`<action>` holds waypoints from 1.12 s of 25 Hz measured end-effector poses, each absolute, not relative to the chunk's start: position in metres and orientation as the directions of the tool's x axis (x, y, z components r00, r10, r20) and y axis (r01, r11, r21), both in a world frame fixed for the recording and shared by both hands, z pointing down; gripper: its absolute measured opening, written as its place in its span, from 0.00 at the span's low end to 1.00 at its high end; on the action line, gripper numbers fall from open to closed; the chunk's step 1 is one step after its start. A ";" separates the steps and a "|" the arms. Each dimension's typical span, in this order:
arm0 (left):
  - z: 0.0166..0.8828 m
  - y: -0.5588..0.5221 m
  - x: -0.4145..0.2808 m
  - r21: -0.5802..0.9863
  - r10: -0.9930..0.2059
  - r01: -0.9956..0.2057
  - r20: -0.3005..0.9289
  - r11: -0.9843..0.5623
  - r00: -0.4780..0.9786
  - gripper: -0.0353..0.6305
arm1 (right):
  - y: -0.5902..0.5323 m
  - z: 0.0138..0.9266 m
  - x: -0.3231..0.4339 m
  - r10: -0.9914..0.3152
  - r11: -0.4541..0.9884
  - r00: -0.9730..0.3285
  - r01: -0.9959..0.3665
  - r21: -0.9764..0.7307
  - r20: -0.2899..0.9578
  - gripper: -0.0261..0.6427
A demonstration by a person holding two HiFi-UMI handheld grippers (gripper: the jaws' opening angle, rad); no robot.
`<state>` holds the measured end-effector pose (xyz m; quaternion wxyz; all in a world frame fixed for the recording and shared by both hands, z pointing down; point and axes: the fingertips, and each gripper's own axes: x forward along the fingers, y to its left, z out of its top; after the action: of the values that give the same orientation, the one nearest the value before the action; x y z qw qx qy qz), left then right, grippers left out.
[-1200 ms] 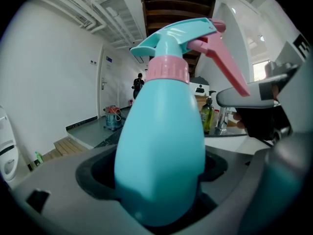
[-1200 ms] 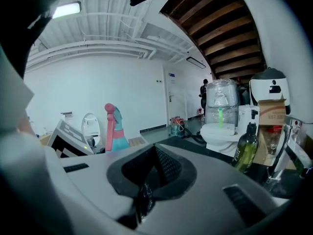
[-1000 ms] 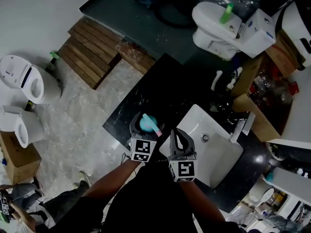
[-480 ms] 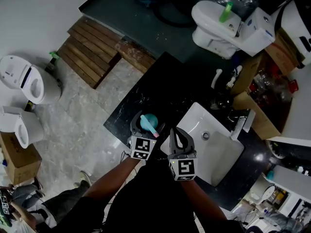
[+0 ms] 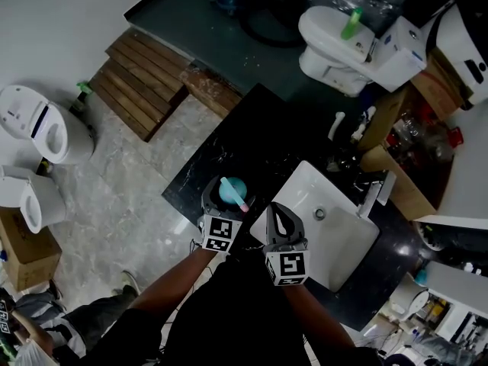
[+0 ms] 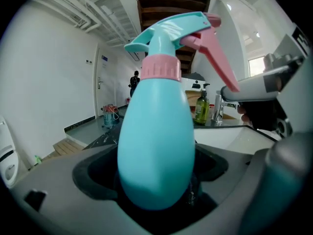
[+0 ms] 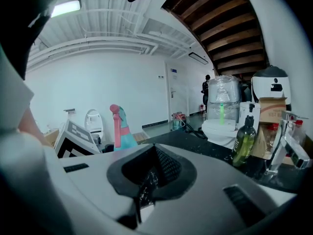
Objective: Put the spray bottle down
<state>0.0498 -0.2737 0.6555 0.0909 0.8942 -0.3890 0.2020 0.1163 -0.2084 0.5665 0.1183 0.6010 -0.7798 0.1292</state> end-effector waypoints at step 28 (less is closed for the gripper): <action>0.575 -0.179 -0.006 0.120 -0.683 -0.744 0.322 -0.658 0.656 0.73 | -0.147 0.520 0.081 -0.934 0.218 -0.227 -0.974 -0.060 0.278 0.05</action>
<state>-0.0065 -0.1794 0.5747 0.1214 0.9017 -0.3955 0.1255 0.0806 -0.1472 0.5195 0.0909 0.6152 -0.7752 0.1111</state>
